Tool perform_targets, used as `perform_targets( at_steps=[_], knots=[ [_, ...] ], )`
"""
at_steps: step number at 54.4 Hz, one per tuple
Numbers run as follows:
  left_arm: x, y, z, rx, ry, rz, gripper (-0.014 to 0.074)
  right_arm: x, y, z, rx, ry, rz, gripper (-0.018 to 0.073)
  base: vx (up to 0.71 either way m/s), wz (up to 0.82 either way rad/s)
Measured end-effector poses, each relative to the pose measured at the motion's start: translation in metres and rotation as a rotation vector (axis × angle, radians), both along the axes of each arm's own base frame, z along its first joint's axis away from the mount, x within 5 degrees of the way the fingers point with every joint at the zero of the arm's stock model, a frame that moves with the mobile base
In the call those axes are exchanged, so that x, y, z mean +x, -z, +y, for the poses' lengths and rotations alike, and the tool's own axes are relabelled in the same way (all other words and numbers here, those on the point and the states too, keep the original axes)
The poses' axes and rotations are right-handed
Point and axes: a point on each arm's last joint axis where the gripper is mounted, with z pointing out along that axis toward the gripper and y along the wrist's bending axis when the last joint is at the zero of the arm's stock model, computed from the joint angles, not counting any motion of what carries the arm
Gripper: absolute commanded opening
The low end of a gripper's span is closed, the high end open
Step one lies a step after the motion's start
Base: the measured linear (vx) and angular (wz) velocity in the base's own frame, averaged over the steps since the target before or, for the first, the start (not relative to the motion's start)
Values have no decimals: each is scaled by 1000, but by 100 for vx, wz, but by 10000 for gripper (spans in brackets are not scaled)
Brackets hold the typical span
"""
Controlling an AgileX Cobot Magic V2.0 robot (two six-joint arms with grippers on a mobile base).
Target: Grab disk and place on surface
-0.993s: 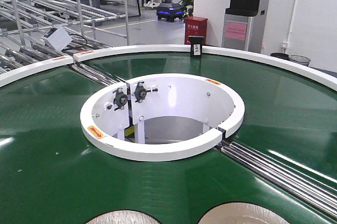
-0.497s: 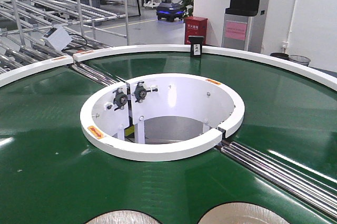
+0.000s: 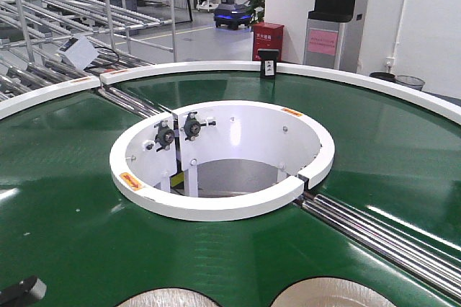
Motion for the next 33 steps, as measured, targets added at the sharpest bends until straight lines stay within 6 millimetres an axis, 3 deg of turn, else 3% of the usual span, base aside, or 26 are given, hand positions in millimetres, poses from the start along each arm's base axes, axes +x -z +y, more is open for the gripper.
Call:
perform_targets(
  at_steps=[23, 33],
  knots=[
    [7, 15, -10, -123, 59, 1, 391, -1, 2, -1, -4, 8, 22, 393, 0, 0],
    [7, 15, -12, -157, 78, 5, 275, -1, 2, -1, -4, 9, 22, 390, 0, 0]
  ],
)
